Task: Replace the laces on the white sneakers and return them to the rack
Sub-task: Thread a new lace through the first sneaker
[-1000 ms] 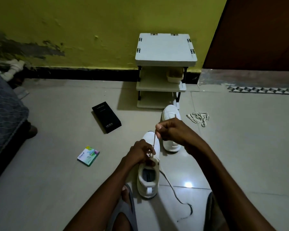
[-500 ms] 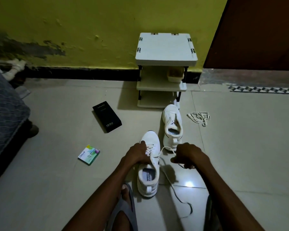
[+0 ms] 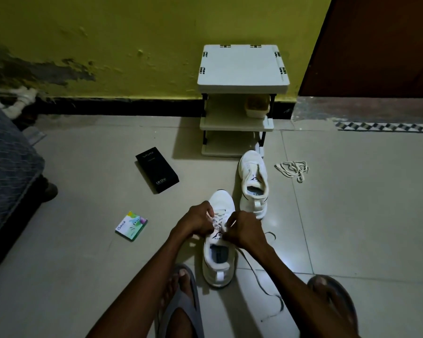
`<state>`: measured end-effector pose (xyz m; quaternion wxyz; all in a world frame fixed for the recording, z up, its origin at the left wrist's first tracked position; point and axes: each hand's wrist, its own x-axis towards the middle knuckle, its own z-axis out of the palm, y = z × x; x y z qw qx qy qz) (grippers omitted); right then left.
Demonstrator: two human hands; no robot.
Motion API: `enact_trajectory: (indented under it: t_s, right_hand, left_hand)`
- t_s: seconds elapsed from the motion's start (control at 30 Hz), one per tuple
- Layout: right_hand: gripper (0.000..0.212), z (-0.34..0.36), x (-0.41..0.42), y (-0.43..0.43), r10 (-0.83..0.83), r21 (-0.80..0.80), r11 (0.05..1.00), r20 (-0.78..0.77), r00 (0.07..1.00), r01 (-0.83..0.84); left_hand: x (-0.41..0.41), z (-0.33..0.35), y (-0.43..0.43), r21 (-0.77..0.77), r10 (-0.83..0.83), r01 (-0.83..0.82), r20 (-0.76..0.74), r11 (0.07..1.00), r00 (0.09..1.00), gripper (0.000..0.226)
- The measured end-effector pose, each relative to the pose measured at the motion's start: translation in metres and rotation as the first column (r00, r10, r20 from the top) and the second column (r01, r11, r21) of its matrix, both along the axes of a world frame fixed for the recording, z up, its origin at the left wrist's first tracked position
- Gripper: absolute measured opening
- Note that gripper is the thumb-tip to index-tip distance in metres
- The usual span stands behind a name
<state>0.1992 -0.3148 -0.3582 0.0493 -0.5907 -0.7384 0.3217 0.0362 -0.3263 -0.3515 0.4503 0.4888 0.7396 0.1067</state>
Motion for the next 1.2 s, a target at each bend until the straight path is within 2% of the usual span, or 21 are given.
enact_trajectory:
  t_s: [0.17, 0.3, 0.47, 0.53, 0.6, 0.67, 0.7, 0.8, 0.9, 1.03, 1.2]
  right_hand:
    - [0.029, -0.007, 0.009, 0.01, -0.049, -0.158, 0.986, -0.026, 0.998, 0.044]
    - [0.036, -0.01, 0.012, 0.013, -0.066, -0.255, 0.966, -0.089, 0.994, 0.042]
    - [0.056, -0.011, 0.017, 0.014, 0.044, -0.132, 0.99, -0.045, 0.998, -0.05]
    - [0.053, -0.012, 0.018, 0.015, 0.071, -0.168, 0.982, -0.069, 0.995, -0.082]
    - [0.041, -0.015, 0.018, 0.015, 0.02, -0.231, 0.972, -0.119, 0.993, -0.047]
    - [0.026, -0.018, 0.016, 0.016, -0.021, -0.219, 0.976, -0.122, 0.992, -0.006]
    - [0.024, -0.022, 0.015, 0.017, -0.034, -0.196, 0.981, -0.117, 0.993, 0.01]
    - [0.031, -0.028, 0.013, 0.016, -0.041, -0.129, 0.991, -0.094, 0.995, 0.029]
    - [0.027, -0.028, 0.013, 0.014, -0.026, -0.089, 0.996, -0.072, 0.997, 0.019]
    - [0.023, -0.028, 0.013, 0.022, 0.014, -0.115, 0.993, -0.018, 1.0, -0.016]
    - [0.038, -0.029, 0.006, 0.025, 0.124, -0.155, 0.981, 0.027, 0.992, -0.118]
  left_hand:
    - [-0.005, 0.0, 0.001, -0.017, 0.043, -0.042, 0.068, 0.999, 0.997, 0.031]
    - [0.002, 0.0, 0.001, -0.025, 0.009, -0.008, 0.032, 1.0, 0.999, 0.032]
    - [0.004, 0.001, 0.002, -0.021, -0.027, 0.027, -0.004, 0.999, 1.0, 0.031]
    - [0.005, 0.0, 0.004, -0.018, -0.047, 0.047, -0.004, 0.999, 0.999, 0.03]
    - [0.005, -0.001, 0.005, -0.012, -0.057, 0.057, 0.001, 0.998, 0.998, 0.029]
    - [0.004, -0.003, 0.005, -0.011, -0.051, 0.052, 0.011, 0.999, 0.999, 0.03]
    - [0.004, -0.004, 0.005, -0.012, -0.047, 0.047, 0.016, 0.999, 0.999, 0.03]
    - [0.001, -0.006, 0.005, -0.015, -0.031, 0.031, 0.029, 0.999, 0.999, 0.032]
    - [-0.001, -0.006, 0.004, -0.017, -0.013, 0.013, 0.037, 1.0, 0.999, 0.035]
    - [0.0, -0.005, 0.005, -0.032, -0.003, 0.004, 0.046, 0.999, 0.999, 0.035]
    - [-0.001, -0.007, 0.006, -0.041, -0.012, 0.013, 0.028, 0.999, 1.0, 0.036]
